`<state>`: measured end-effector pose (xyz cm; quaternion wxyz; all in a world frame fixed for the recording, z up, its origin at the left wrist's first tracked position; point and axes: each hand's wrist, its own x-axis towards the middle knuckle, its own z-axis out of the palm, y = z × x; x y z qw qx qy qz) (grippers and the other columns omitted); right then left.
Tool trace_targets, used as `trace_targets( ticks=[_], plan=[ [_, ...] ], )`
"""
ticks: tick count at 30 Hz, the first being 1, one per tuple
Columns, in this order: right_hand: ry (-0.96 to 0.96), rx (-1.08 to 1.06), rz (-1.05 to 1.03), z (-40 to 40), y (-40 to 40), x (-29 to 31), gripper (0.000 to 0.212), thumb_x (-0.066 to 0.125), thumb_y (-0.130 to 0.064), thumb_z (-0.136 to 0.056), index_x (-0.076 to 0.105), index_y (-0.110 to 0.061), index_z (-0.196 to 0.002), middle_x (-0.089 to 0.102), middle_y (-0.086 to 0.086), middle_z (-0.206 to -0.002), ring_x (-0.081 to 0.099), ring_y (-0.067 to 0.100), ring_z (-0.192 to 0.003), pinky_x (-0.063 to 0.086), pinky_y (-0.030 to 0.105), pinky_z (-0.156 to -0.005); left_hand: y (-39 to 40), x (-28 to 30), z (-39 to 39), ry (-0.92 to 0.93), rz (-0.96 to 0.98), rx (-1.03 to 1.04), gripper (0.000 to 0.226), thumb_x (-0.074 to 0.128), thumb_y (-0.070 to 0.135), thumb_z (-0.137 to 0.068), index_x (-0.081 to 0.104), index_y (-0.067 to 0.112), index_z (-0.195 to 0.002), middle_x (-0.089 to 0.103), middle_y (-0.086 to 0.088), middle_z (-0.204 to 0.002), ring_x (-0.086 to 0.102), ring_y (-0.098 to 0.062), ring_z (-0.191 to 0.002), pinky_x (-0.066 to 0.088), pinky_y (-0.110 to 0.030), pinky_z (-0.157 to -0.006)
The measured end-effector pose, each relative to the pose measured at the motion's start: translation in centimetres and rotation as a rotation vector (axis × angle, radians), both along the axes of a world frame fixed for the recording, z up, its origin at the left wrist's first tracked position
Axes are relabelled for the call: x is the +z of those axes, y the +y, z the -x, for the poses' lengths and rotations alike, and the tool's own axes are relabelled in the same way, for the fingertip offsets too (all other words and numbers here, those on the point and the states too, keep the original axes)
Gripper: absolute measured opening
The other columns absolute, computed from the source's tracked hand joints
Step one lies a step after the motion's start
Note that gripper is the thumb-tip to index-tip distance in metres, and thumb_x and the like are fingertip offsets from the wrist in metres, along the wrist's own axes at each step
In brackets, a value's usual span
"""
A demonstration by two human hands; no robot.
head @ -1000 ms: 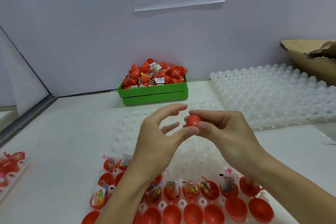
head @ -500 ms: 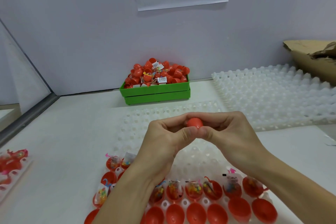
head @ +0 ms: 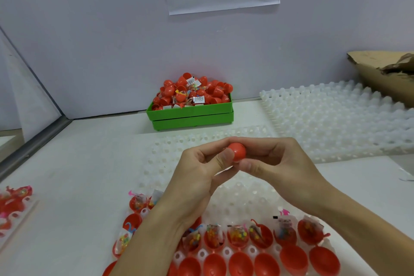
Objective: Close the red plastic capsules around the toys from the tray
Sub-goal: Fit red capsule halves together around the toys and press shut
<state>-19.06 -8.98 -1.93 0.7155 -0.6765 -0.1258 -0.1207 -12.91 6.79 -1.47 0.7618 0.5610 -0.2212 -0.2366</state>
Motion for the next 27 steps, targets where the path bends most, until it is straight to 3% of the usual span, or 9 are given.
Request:
trace_targets(
  ticks=[2, 4, 8, 11, 13, 17, 20, 24, 27],
  plan=[
    [-0.019, -0.036, 0.051, 0.1, -0.1, 0.0, 0.036, 0.068, 0.005, -0.082, 0.074, -0.02, -0.106, 0.077, -0.003, -0.104, 0.071, 0.012, -0.102, 0.053, 0.016, -0.086, 0.0, 0.2, 0.2, 0.016, -0.002, 0.017, 0.053, 0.072, 0.033, -0.068, 0.071, 0.006, -0.114, 0.072, -0.013, -0.113, 0.068, -0.025, -0.108, 0.056, -0.035, -0.092],
    [-0.029, -0.153, 0.118, 0.0, -0.1, -0.1, 0.04, 0.069, 0.011, -0.081, 0.075, -0.023, -0.101, 0.078, -0.005, -0.097, 0.073, 0.012, -0.095, 0.055, 0.019, -0.085, -0.2, 0.1, 0.4, -0.054, -0.046, 0.087, 0.045, 0.068, 0.028, -0.075, 0.07, 0.011, -0.117, 0.073, -0.011, -0.109, 0.07, -0.022, -0.102, 0.059, -0.034, -0.085],
    [0.001, -0.319, 0.204, -0.3, -0.4, -0.3, 0.031, 0.076, 0.003, -0.077, 0.078, -0.02, -0.097, 0.078, -0.007, -0.089, 0.075, 0.012, -0.087, 0.058, 0.033, -0.087, -0.4, 0.0, 0.6, -0.37, -0.181, 0.245, 0.021, 0.061, 0.011, -0.093, 0.075, 0.017, -0.107, 0.072, -0.011, -0.105, 0.072, -0.018, -0.093, 0.059, -0.023, -0.076],
    [-0.002, -0.323, 0.245, -0.3, -0.5, -0.4, 0.024, 0.079, -0.004, -0.077, 0.079, -0.019, -0.096, 0.078, -0.005, -0.086, 0.075, 0.015, -0.085, 0.059, 0.04, -0.085, -0.4, 0.0, 0.7, -0.437, -0.228, 0.231, 0.019, 0.072, 0.015, -0.085, 0.075, 0.027, -0.1, 0.075, -0.002, -0.097, 0.073, -0.015, -0.089, 0.058, -0.024, -0.08],
    [-0.029, -0.317, 0.287, -0.2, -0.6, -0.3, 0.025, 0.081, -0.009, -0.076, 0.08, -0.024, -0.095, 0.078, -0.007, -0.086, 0.075, 0.013, -0.083, 0.06, 0.038, -0.081, -0.5, -0.1, 0.7, -0.431, -0.252, 0.251, 0.023, 0.077, 0.01, -0.08, 0.075, 0.029, -0.095, 0.076, 0.004, -0.091, 0.073, -0.014, -0.086, 0.058, -0.026, -0.081],
    [-0.095, -0.289, 0.371, -0.1, -0.7, -0.2, 0.03, 0.082, -0.021, -0.072, 0.077, -0.031, -0.1, 0.077, -0.006, -0.089, 0.074, 0.015, -0.084, 0.06, 0.043, -0.08, -0.6, -0.2, 0.6, -0.274, -0.148, 0.276, 0.024, 0.069, -0.005, -0.083, 0.075, 0.016, -0.093, 0.077, -0.007, -0.088, 0.075, -0.018, -0.084, 0.059, -0.023, -0.071],
    [-0.145, -0.364, 0.424, -0.2, -0.9, -0.3, 0.03, 0.081, -0.008, -0.076, 0.078, -0.03, -0.097, 0.076, -0.003, -0.084, 0.072, 0.019, -0.079, 0.057, 0.049, -0.074, -0.7, -0.1, 0.8, -0.216, -0.096, 0.256, 0.021, 0.069, -0.006, -0.082, 0.075, 0.01, -0.095, 0.076, -0.009, -0.089, 0.075, -0.02, -0.083, 0.058, -0.021, -0.069],
    [-0.186, -0.435, 0.532, -0.2, -1.0, -0.3, 0.027, 0.08, -0.002, -0.076, 0.08, -0.025, -0.091, 0.075, -0.007, -0.077, 0.07, 0.015, -0.072, 0.055, 0.041, -0.067, -1.0, -0.1, 1.0, -0.19, -0.066, 0.255, 0.022, 0.07, -0.005, -0.079, 0.076, 0.011, -0.093, 0.077, -0.007, -0.087, 0.075, -0.02, -0.081, 0.058, -0.02, -0.068],
    [-0.21, -0.455, 0.599, -0.2, -1.2, -0.2, 0.021, 0.08, -0.001, -0.076, 0.081, -0.019, -0.088, 0.074, 0.0, -0.073, 0.068, 0.017, -0.068, 0.054, 0.042, -0.065, -1.1, -0.2, 1.0, -0.174, -0.057, 0.257, 0.023, 0.072, -0.005, -0.077, 0.076, 0.011, -0.092, 0.078, -0.005, -0.086, 0.075, -0.02, -0.081, 0.058, -0.02, -0.068]
  ],
)
